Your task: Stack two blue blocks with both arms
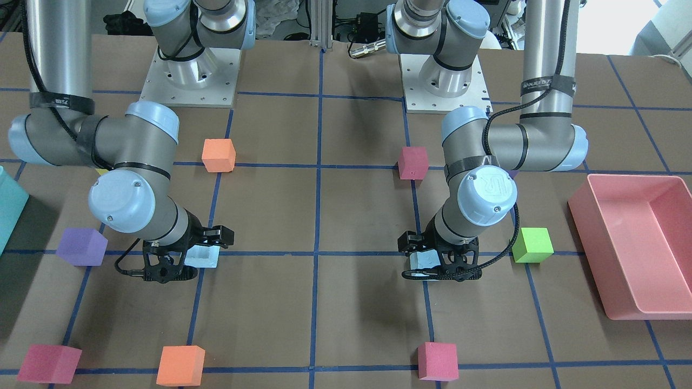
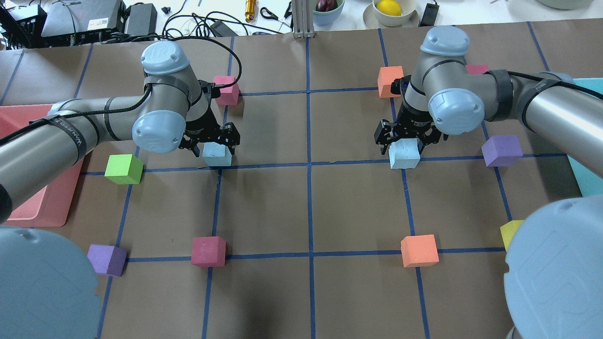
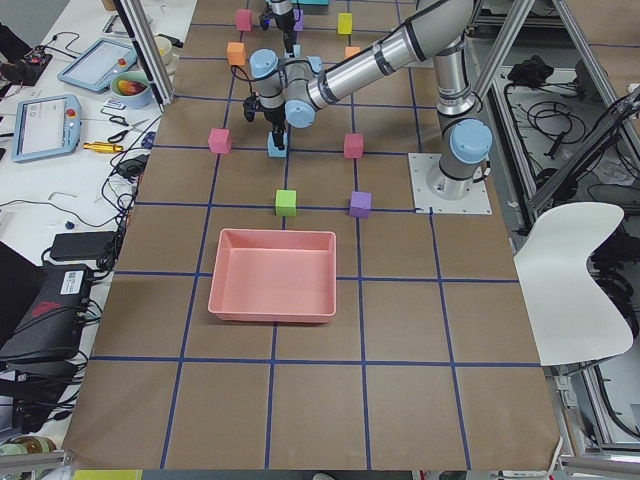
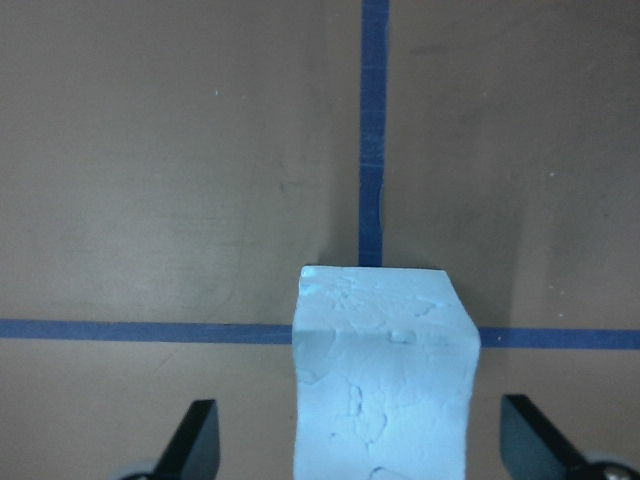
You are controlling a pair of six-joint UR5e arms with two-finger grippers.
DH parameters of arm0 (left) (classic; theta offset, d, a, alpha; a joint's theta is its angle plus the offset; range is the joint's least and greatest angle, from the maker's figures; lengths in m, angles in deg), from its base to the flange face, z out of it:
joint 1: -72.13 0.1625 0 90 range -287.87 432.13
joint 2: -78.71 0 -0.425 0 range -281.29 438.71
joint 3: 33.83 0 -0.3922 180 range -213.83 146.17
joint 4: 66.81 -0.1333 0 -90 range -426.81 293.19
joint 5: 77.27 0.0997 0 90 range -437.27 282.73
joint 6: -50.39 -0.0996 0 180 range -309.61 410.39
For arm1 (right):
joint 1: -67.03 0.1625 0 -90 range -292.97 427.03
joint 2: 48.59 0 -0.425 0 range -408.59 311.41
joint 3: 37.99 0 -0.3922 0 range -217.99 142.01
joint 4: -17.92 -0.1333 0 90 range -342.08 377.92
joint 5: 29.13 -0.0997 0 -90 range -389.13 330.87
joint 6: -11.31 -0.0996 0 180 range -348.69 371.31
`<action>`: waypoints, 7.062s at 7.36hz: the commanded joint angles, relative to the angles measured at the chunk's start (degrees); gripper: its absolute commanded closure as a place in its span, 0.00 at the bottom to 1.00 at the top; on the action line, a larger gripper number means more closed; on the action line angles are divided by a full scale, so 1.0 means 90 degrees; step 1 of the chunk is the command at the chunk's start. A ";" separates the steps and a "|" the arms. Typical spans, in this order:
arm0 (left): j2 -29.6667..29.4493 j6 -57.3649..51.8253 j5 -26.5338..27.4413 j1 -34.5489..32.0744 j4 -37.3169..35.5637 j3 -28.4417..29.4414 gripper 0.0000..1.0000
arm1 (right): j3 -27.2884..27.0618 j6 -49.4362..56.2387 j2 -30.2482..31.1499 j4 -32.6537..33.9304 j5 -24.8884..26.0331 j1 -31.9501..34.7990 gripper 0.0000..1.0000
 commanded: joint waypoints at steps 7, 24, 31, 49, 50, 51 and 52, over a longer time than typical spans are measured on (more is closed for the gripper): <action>-0.0196 0.0028 -0.0013 -0.0010 -0.0393 -0.0015 0.00 | -0.0042 -0.0484 0.0315 -0.0007 -0.0046 0.0242 1.00; 0.1042 -0.0069 0.0026 -0.0020 0.0443 0.0141 1.00 | -0.0493 -0.2383 0.0559 0.0786 -0.0750 0.2365 0.00; 0.1631 0.2278 -0.0189 -0.2047 0.1424 0.0043 1.00 | 0.1042 -0.0579 0.1974 -0.2406 0.0226 0.0101 0.00; 0.2153 0.0996 -0.0140 -0.1442 0.1392 0.0316 0.00 | 0.1051 -0.0479 0.2847 -0.2830 0.0373 -0.0049 0.00; 0.2495 0.0492 -0.0130 -0.0913 0.1645 0.0375 0.00 | 0.1042 -0.0479 0.2847 -0.2820 0.0363 -0.0049 0.00; 0.2731 0.0294 -0.0082 -0.0618 0.2247 0.0588 0.00 | 0.1042 -0.0459 0.2837 -0.2811 0.0383 -0.0049 0.00; 0.2956 0.0234 0.0121 -0.0528 0.2795 0.0928 0.00 | 0.1042 -0.0469 0.2837 -0.2811 0.0373 -0.0058 0.00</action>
